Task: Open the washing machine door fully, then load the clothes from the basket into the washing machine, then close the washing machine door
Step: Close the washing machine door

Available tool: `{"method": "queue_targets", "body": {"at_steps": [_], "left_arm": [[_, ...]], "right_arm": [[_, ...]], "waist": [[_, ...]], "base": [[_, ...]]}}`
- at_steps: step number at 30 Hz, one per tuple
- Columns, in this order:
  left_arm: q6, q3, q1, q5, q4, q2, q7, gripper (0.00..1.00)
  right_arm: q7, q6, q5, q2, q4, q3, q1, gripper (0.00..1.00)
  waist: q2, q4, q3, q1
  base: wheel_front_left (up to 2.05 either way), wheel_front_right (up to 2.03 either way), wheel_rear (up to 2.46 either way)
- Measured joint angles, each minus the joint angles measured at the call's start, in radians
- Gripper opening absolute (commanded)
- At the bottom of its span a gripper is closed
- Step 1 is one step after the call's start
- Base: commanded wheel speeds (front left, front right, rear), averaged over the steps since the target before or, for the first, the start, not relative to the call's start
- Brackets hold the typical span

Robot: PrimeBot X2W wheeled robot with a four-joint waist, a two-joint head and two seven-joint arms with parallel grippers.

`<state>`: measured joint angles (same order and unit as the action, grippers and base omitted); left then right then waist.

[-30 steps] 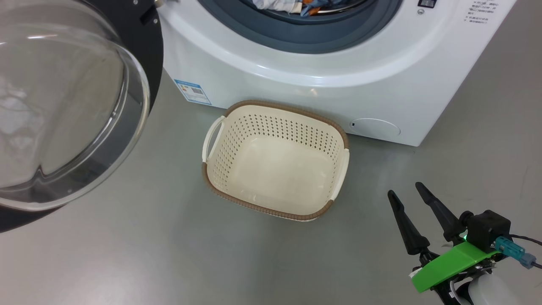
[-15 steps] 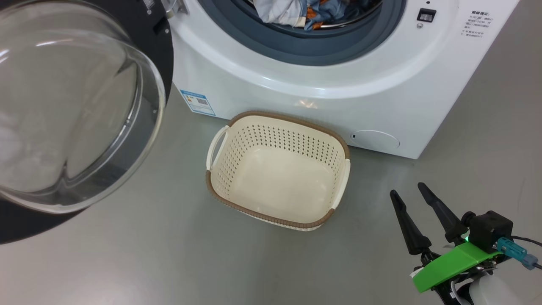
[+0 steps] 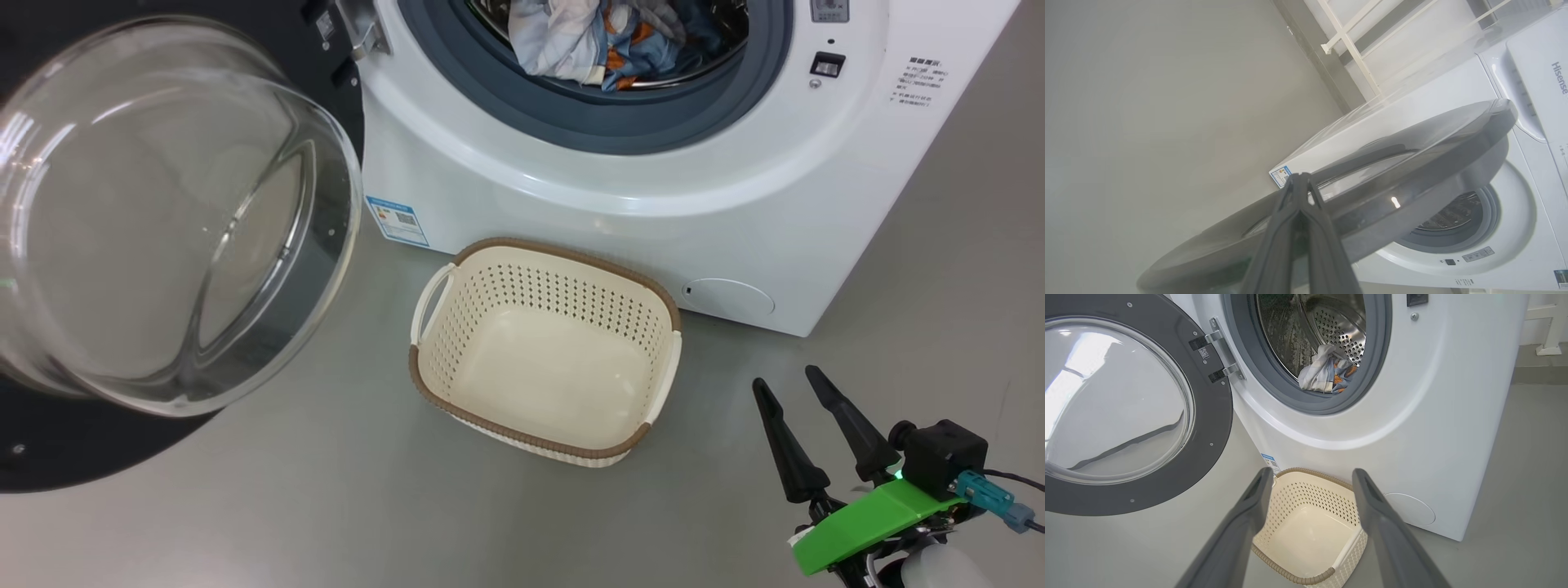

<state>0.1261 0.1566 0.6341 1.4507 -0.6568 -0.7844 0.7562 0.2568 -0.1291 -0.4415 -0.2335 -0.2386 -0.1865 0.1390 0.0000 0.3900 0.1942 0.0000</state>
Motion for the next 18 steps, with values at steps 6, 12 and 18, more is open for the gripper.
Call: {"method": "queue_targets", "body": {"at_steps": [6,12,18], "left_arm": [[0.000,-0.004,-0.002,0.030,0.036,0.005,0.058,0.00],[0.000,-0.006,-0.021,0.068,0.068,0.006,0.116,0.00],[0.000,-0.009,-0.025,0.096,0.095,0.008,0.185,0.00]], "right_arm": [[0.000,0.000,0.000,0.009,0.000,0.002,-0.001,1.00],[0.000,0.000,0.000,0.016,0.001,0.005,-0.025,1.00],[0.000,0.000,0.000,0.026,0.002,0.007,-0.037,1.00]], "waist": [[0.0000,0.005,-0.017,0.0000],[0.0000,0.008,-0.032,0.0000],[0.0000,0.016,-0.050,0.0000]], "base": [[0.00,0.00,0.00],[0.00,0.00,0.00],[0.00,0.00,0.00]]}}
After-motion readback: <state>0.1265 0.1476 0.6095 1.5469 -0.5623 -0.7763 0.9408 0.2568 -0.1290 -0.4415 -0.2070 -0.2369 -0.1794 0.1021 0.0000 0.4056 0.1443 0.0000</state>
